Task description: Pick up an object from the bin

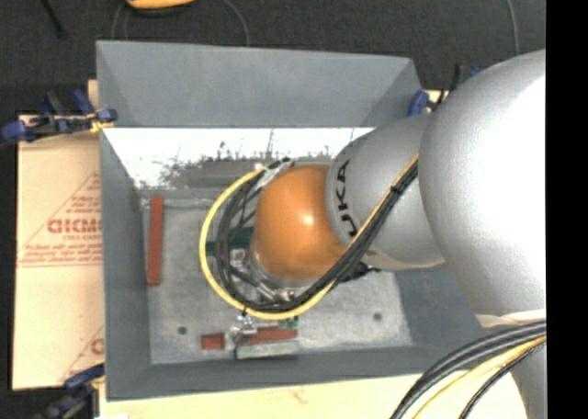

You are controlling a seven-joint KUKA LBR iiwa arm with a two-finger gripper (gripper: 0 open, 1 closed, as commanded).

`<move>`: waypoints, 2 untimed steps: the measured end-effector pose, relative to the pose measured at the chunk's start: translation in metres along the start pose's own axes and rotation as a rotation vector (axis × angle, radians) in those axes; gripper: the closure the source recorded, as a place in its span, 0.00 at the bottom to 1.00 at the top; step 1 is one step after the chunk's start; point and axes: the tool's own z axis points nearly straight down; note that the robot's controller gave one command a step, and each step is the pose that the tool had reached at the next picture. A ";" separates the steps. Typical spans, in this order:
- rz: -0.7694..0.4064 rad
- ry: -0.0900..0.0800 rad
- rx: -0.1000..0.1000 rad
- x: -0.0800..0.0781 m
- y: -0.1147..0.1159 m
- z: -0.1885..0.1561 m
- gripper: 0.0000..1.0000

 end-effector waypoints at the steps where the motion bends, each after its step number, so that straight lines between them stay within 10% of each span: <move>1: -0.246 0.026 0.016 0.013 -0.091 0.000 1.00; 2: -0.245 0.026 0.016 0.013 -0.091 0.000 1.00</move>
Offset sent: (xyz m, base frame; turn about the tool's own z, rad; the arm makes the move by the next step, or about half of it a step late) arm 0.0000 0.0000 0.0000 0.0000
